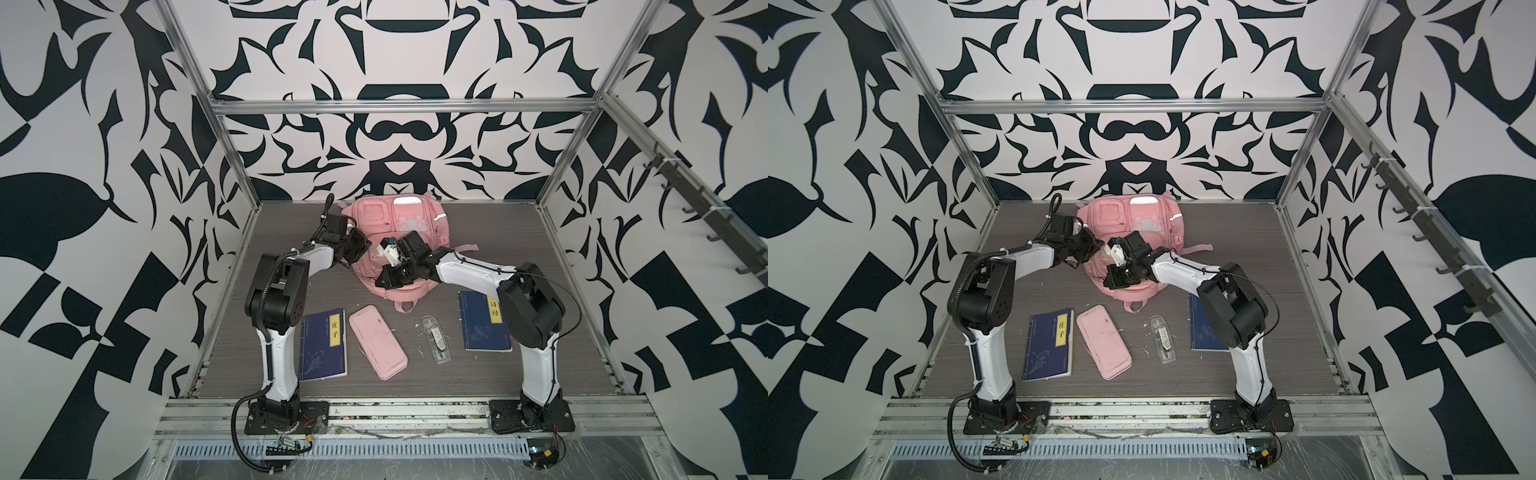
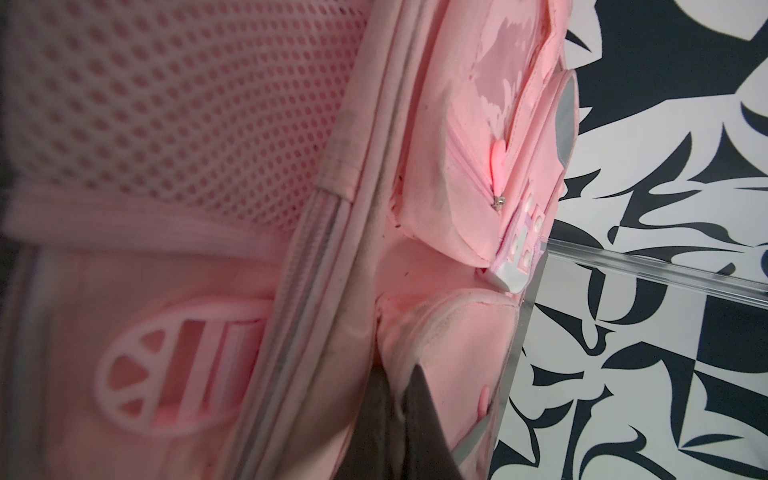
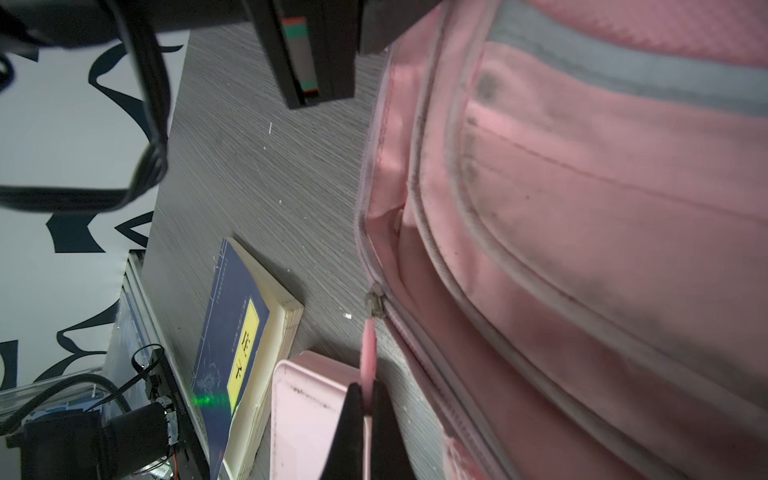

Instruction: Pack the student bag

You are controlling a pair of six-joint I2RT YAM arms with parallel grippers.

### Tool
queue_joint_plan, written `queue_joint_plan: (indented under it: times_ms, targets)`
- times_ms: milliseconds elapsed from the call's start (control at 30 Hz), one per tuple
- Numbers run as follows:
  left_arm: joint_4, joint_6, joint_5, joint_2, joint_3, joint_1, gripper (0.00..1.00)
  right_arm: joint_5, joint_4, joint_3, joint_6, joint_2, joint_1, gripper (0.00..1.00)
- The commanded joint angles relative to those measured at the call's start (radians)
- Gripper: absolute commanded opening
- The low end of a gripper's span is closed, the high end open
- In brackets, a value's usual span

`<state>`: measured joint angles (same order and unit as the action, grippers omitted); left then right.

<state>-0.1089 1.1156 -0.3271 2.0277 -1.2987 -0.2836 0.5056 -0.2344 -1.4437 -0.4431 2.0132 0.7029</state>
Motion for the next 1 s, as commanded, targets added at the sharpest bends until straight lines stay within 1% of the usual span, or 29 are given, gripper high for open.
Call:
queue_joint_plan:
  times_ms: [0, 167, 233, 300, 333, 400, 467, 633, 800, 867, 967]
  targets:
    - [-0.052, 0.041, 0.017, -0.059, 0.009, -0.015, 0.0, 0.021, 0.041, -0.017, 0.0, -0.039, 0.008, 0.0]
    - [-0.053, 0.043, 0.016, -0.054, -0.008, -0.042, 0.01, -0.008, 0.021, 0.054, 0.028, -0.114, -0.002, 0.0]
    - [-0.043, 0.032, 0.01, -0.049, -0.025, -0.048, 0.18, -0.017, 0.02, 0.096, 0.032, -0.15, -0.012, 0.0]
    - [0.009, 0.003, 0.008, -0.051, -0.053, -0.049, 0.35, -0.023, 0.017, 0.14, 0.035, -0.186, -0.025, 0.0]
    - [0.033, -0.012, 0.008, -0.053, -0.064, -0.049, 0.42, -0.027, 0.015, 0.159, 0.038, -0.203, -0.031, 0.0]
    - [0.108, -0.063, 0.012, -0.06, -0.099, -0.049, 0.53, -0.037, 0.006, 0.197, 0.047, -0.241, -0.048, 0.0]
    - [0.176, -0.125, 0.028, -0.069, -0.13, -0.046, 0.59, -0.04, -0.003, 0.233, 0.056, -0.28, -0.074, 0.0]
    - [0.331, -0.267, 0.118, -0.091, -0.19, -0.021, 0.59, -0.051, -0.048, 0.319, 0.086, -0.379, -0.149, 0.0]
    - [0.456, -0.393, 0.18, -0.042, -0.285, 0.013, 0.57, -0.051, -0.081, 0.379, 0.11, -0.456, -0.237, 0.0]
    - [0.497, -0.424, 0.179, 0.002, -0.335, 0.02, 0.57, -0.051, -0.09, 0.388, 0.117, -0.472, -0.261, 0.0]
    - [0.555, -0.461, 0.135, 0.096, -0.446, 0.023, 0.57, -0.048, -0.097, 0.388, 0.123, -0.483, -0.286, 0.0]
